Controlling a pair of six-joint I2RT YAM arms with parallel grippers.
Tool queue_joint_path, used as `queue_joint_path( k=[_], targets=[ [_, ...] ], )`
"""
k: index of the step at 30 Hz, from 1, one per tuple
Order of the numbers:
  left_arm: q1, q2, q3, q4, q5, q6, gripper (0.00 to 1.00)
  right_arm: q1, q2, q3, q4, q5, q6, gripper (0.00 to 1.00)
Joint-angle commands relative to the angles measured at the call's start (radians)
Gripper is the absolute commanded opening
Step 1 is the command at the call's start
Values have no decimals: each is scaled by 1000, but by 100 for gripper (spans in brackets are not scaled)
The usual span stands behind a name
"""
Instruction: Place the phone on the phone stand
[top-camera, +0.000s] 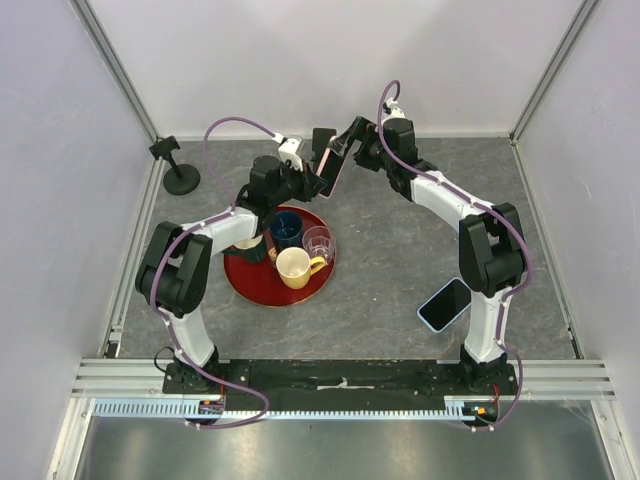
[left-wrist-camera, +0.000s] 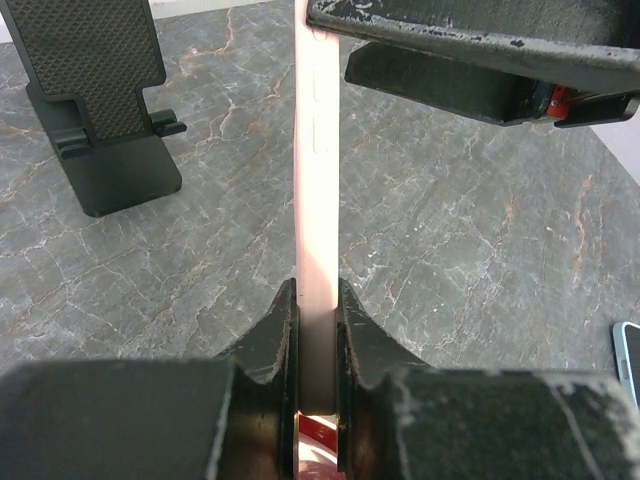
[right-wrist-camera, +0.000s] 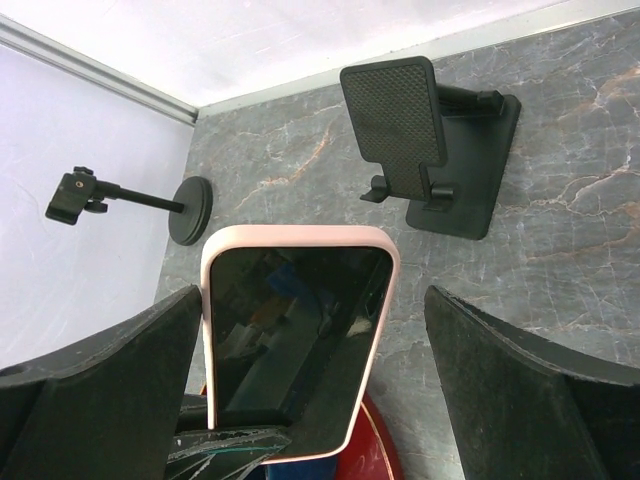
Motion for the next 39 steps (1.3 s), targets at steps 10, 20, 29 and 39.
queue_joint_path(
  k=[10, 20, 29, 39],
  targets=[
    [6, -67, -6, 196, 51, -45, 2, 2, 41, 32, 92, -59, 66, 95],
    [6, -57, -1, 202, 68, -53, 2, 2, 57, 27, 147, -85, 99, 89],
    [8, -61, 13, 157, 31, -51, 2, 19, 45, 30, 128, 10, 58, 26],
    [109, -152, -110, 224, -34, -183, 80, 124, 11, 35, 241, 349, -100, 0]
  ],
)
